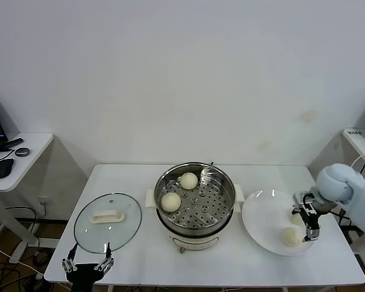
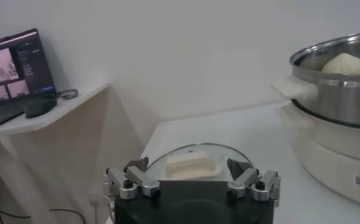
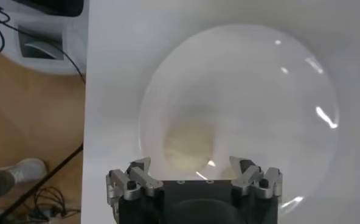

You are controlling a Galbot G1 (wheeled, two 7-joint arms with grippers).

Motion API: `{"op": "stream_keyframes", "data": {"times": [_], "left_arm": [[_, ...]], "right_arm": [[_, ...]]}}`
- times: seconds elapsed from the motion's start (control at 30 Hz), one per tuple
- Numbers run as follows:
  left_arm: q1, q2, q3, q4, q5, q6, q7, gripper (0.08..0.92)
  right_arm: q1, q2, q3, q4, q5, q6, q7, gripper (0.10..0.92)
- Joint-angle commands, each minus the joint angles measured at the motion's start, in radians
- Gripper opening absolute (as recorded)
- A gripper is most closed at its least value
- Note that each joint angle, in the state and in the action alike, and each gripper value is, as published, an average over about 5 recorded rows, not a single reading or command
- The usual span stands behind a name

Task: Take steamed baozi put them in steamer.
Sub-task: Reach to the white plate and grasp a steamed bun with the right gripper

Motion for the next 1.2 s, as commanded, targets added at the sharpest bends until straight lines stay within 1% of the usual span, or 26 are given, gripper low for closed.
{"op": "stream_keyframes", "data": {"times": [0.03,0.3,1.1,1.2], "left_arm": [[0.004,0.000,-0.002,0.004,0.000,0.000,0.000,0.823],[0.000,0.001,-0.003,0.014,0.002,-0.001,-0.002,0.823],[-0.016,0.003,-0.008,0.030,0.000,0.000,0.003,0.823],[-0.019,0.003,-0.008,0.031,0.000,0.000,0.004,0.823]], "right_arm": [[-0.086,0.064,0.039,-0.077,-0.071,0.021,0.012,0.823],[-0.099,0.095,0.048,-0.100,-0.078,0.007,0.044,0.823],[-0.098,0.108,0.047,-0.126,-0.101,0.000,0.052,0.823],[-0.097,0.109,0.047,-0.127,-0.100,-0.002,0.049,0.803]]}}
